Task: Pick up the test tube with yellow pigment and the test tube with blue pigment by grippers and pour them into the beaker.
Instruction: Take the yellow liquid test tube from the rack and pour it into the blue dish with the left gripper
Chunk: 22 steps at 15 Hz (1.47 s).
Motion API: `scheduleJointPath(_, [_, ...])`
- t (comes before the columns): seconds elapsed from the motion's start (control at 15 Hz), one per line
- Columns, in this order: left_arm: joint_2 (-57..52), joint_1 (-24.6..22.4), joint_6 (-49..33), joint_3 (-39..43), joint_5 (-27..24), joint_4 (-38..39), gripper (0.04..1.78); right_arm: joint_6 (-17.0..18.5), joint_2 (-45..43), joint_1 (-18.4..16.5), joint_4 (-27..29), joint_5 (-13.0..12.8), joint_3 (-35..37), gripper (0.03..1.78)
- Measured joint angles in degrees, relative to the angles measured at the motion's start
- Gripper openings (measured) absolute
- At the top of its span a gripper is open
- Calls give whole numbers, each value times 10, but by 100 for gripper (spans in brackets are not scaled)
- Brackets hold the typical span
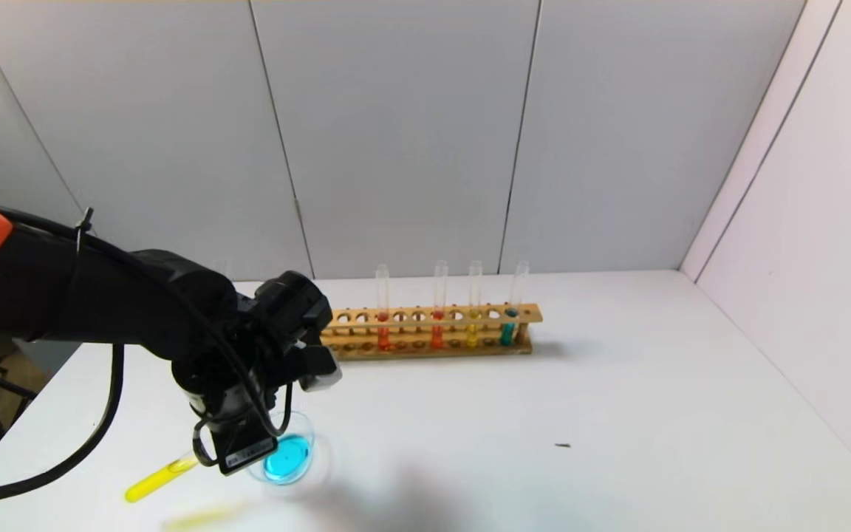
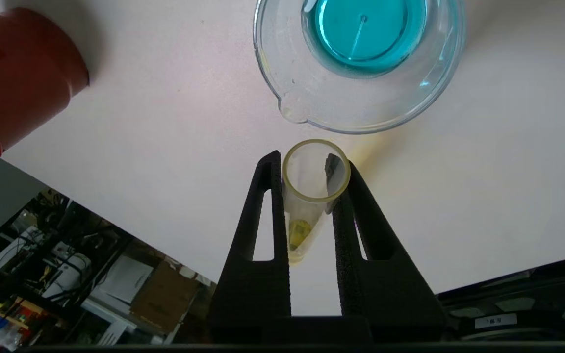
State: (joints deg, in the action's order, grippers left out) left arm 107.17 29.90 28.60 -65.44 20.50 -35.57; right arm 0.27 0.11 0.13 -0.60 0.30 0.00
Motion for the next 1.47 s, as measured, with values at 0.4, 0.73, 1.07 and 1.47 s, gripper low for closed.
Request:
scheduleJointPath(0.4, [45, 6, 7, -71, 38, -130, 31, 0, 0, 0, 0, 0, 0, 174])
scheduleJointPath(0.73, [72, 8, 8, -95, 40, -167, 31, 0, 0, 0, 0, 0, 0, 174])
scheduleJointPath(1.07, [93, 9, 15, -123, 60, -216, 31, 0, 0, 0, 0, 0, 0, 174])
scheduleJointPath(1.47, [121, 12, 15, -154, 71, -238, 31, 0, 0, 0, 0, 0, 0, 174])
